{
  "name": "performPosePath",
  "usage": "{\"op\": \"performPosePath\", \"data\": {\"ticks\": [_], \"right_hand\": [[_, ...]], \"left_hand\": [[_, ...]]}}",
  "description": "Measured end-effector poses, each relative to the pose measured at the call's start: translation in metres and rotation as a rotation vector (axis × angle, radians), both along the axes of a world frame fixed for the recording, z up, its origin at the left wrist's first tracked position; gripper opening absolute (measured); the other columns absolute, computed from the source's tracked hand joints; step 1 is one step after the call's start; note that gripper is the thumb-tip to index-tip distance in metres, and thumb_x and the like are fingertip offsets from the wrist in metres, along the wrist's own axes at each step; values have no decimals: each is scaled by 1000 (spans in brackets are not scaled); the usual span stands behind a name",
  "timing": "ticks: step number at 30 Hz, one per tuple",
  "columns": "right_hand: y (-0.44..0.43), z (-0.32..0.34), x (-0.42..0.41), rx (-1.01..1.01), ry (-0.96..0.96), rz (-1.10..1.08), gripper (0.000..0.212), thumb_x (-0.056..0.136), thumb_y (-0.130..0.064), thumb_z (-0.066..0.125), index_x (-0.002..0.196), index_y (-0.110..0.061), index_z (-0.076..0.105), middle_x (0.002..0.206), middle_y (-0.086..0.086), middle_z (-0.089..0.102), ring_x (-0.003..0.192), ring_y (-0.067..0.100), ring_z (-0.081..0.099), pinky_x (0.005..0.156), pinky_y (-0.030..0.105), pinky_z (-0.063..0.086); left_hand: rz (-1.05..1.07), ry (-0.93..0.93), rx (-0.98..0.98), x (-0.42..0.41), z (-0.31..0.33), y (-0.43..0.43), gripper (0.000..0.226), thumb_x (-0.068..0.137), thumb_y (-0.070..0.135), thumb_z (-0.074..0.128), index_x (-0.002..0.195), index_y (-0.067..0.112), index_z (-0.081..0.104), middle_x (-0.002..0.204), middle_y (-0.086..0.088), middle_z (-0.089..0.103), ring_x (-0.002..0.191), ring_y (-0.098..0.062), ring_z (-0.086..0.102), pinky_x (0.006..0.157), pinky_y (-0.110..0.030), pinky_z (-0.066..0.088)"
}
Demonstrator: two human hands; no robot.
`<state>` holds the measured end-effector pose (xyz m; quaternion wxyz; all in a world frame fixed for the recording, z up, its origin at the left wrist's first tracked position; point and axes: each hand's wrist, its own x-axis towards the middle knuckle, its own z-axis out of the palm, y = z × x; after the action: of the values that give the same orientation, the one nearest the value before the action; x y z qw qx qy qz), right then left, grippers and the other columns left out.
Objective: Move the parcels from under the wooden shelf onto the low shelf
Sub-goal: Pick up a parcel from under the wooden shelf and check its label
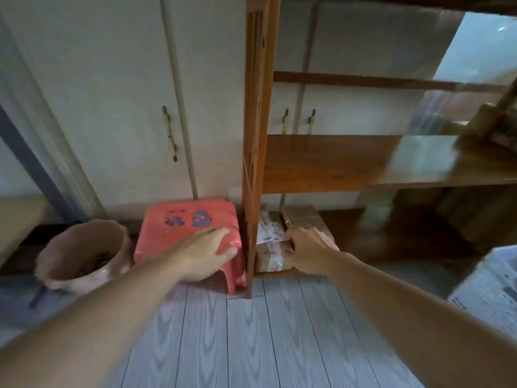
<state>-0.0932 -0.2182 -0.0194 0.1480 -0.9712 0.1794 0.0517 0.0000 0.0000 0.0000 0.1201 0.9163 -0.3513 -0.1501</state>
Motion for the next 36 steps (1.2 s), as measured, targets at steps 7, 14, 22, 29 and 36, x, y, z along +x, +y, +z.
{"op": "performPosePath", "data": {"ticks": [7,14,22,29,36], "right_hand": [[-49,-59,59,-5,45,-565,96,81,-64,66,156,-25,21,165,20,8,147,51,14,111,63,36],[-76,-89,39,126,-184,-659,86,70,-61,72,136,-16,41,126,19,45,120,43,43,91,45,46],[-69,-29,-78,106,-452,-380,73,50,-62,68,115,-32,54,105,-6,43,101,19,38,76,30,40],[-33,24,-123,259,-419,-87,66,64,-61,78,120,-44,48,119,-23,38,113,3,43,90,18,45],[-1,39,-80,1153,-252,-313,76,69,-59,82,135,-44,47,129,-3,66,111,22,71,87,47,61]], "left_hand": [[22,128,-100,-4,-49,-19,55,102,44,46,150,18,43,154,-1,47,140,-18,44,115,-40,38],[79,374,-185,-7,-66,-47,34,101,35,54,131,21,61,117,5,70,104,-14,69,93,-37,57],[507,1075,-706,-38,-69,-120,56,87,74,48,128,37,57,127,3,62,115,-22,61,72,-41,57],[836,1379,-1199,-78,-41,-115,77,63,52,85,131,27,58,124,-24,69,108,-47,69,79,-57,60],[666,1295,-1600,-75,-31,-45,97,61,57,87,144,22,53,143,-18,61,129,-45,59,105,-75,36]]}}
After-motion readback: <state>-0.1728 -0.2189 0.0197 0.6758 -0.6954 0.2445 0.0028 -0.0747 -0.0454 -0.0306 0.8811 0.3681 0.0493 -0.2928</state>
